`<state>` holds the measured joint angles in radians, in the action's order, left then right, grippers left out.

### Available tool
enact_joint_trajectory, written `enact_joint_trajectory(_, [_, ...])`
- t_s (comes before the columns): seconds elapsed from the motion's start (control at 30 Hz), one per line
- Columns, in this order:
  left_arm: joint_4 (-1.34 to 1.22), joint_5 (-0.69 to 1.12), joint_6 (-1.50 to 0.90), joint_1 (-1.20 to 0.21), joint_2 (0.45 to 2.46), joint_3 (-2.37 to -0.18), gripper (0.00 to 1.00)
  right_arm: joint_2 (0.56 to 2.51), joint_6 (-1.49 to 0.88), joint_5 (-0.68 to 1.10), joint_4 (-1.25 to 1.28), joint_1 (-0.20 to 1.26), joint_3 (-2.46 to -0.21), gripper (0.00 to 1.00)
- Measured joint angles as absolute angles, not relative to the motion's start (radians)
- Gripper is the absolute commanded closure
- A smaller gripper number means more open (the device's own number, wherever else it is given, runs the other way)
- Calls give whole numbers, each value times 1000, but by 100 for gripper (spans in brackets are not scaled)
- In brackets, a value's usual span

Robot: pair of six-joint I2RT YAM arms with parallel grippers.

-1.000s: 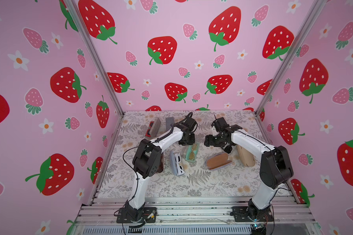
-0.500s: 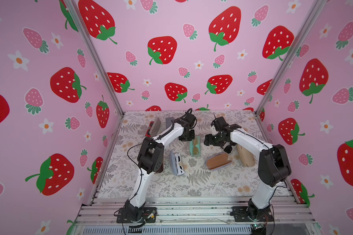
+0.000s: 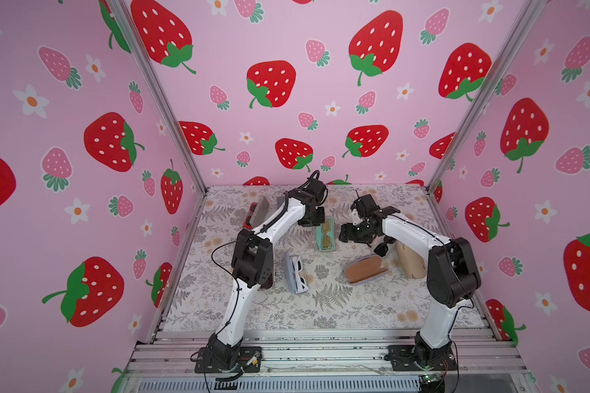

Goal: Close the glasses case
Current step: Move the glasses case to the center of the board.

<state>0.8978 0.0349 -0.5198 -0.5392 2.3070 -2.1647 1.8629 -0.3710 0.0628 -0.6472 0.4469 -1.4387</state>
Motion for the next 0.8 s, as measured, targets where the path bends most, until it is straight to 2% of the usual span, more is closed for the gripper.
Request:
enact_joint_trajectory(0.43, [924, 13, -513, -533, 2343, -2167, 81, 1865, -375, 83, -630, 447, -1439, 27])
enact_joint_trajectory(0.67, [916, 12, -506, -530, 2343, -2166, 65, 1866, -379, 89, -623, 447, -1439, 26])
enact_joint_trajectory(0.8, [916, 12, -505, -530, 2343, -2166, 64, 1869, -379, 90, -623, 447, -1439, 26])
